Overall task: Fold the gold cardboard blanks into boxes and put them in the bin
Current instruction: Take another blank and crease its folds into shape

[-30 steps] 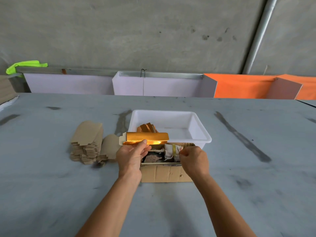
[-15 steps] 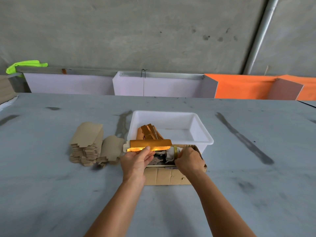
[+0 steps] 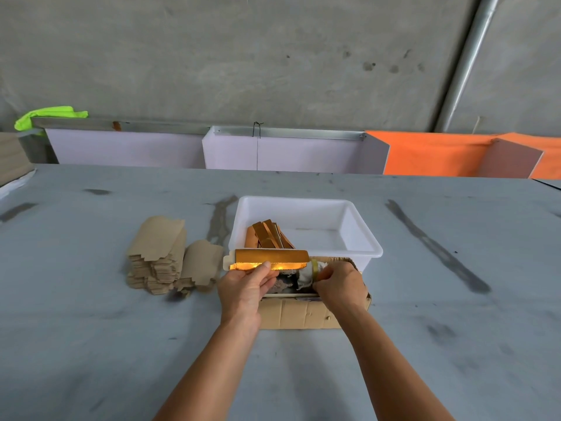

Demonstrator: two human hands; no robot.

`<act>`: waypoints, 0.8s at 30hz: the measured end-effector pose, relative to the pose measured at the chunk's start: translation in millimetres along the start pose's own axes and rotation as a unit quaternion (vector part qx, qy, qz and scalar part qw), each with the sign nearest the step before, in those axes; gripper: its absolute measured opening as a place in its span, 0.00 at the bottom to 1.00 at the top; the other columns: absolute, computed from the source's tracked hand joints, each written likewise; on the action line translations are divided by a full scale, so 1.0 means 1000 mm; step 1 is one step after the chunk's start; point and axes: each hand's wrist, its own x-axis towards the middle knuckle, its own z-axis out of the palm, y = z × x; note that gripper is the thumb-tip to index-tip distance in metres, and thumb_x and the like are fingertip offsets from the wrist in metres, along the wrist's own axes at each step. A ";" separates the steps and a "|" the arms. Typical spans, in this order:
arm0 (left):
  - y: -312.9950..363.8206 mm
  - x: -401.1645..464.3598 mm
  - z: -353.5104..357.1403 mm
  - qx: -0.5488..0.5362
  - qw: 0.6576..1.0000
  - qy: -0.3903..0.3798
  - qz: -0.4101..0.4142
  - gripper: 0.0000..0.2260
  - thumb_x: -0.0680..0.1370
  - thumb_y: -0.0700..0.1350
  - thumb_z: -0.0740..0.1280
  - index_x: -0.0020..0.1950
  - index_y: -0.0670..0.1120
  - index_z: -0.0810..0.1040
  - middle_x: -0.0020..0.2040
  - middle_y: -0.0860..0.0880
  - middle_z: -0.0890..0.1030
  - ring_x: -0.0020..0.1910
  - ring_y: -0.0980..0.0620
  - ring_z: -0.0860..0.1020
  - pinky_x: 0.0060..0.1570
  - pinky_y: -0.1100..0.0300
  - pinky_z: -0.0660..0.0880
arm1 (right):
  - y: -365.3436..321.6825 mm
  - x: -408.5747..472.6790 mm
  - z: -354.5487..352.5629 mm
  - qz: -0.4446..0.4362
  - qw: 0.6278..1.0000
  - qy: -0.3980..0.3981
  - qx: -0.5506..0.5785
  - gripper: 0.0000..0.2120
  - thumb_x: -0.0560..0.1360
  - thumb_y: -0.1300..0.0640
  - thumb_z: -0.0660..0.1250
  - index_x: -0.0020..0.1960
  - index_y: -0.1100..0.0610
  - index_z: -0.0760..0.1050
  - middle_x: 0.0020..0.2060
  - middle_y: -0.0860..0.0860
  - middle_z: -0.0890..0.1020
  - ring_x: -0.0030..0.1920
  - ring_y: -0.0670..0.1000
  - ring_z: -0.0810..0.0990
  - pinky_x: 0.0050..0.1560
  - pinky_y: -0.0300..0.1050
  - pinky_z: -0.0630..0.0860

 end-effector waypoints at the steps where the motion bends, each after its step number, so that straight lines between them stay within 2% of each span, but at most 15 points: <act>1: 0.000 0.000 0.000 0.000 1.000 0.001 0.000 0.08 0.73 0.34 0.70 0.52 0.37 0.79 0.45 0.38 0.83 0.36 0.48 0.84 0.35 0.62 0.80 | 0.000 0.000 -0.001 -0.002 1.000 0.002 0.005 0.07 0.71 0.64 0.67 0.47 0.56 0.80 0.41 0.52 0.81 0.47 0.53 0.79 0.55 0.53 0.77; 5: -0.001 0.000 0.000 0.009 1.000 -0.001 0.004 0.08 0.73 0.34 0.70 0.52 0.37 0.79 0.44 0.39 0.83 0.35 0.49 0.84 0.35 0.62 0.80 | 0.001 0.001 -0.003 -0.010 1.000 0.005 0.024 0.08 0.70 0.66 0.66 0.44 0.56 0.80 0.40 0.52 0.81 0.43 0.53 0.79 0.43 0.46 0.77; 8: -0.002 -0.001 0.001 0.014 1.000 0.000 0.010 0.08 0.74 0.34 0.70 0.52 0.36 0.79 0.44 0.39 0.83 0.36 0.48 0.84 0.36 0.62 0.81 | 0.001 0.002 -0.005 -0.026 0.999 0.026 0.017 0.09 0.69 0.67 0.65 0.41 0.54 0.77 0.39 0.52 0.80 0.38 0.51 0.76 0.32 0.38 0.69; 14: -0.002 -0.003 0.001 0.019 1.000 0.005 0.016 0.09 0.73 0.35 0.70 0.53 0.36 0.79 0.46 0.39 0.83 0.40 0.47 0.84 0.38 0.62 0.81 | -0.008 0.003 -0.007 -0.058 0.997 0.048 0.012 0.05 0.73 0.67 0.66 0.46 0.60 0.79 0.41 0.55 0.80 0.41 0.52 0.77 0.43 0.46 0.79; 19: -0.002 -0.007 0.003 0.015 0.999 0.019 0.020 0.07 0.73 0.35 0.71 0.50 0.39 0.79 0.44 0.42 0.84 0.39 0.48 0.84 0.37 0.63 0.81 | -0.014 -0.001 -0.010 -0.048 0.998 0.029 0.000 0.11 0.72 0.68 0.68 0.54 0.63 0.78 0.49 0.57 0.79 0.47 0.54 0.78 0.48 0.45 0.79; 24: -0.003 -0.009 0.005 0.027 0.999 0.030 0.029 0.04 0.73 0.34 0.71 0.44 0.41 0.79 0.41 0.43 0.83 0.35 0.51 0.84 0.33 0.66 0.79 | -0.017 -0.005 -0.016 -0.029 0.997 0.033 0.071 0.13 0.69 0.73 0.67 0.51 0.62 0.78 0.47 0.56 0.80 0.46 0.53 0.77 0.49 0.46 0.79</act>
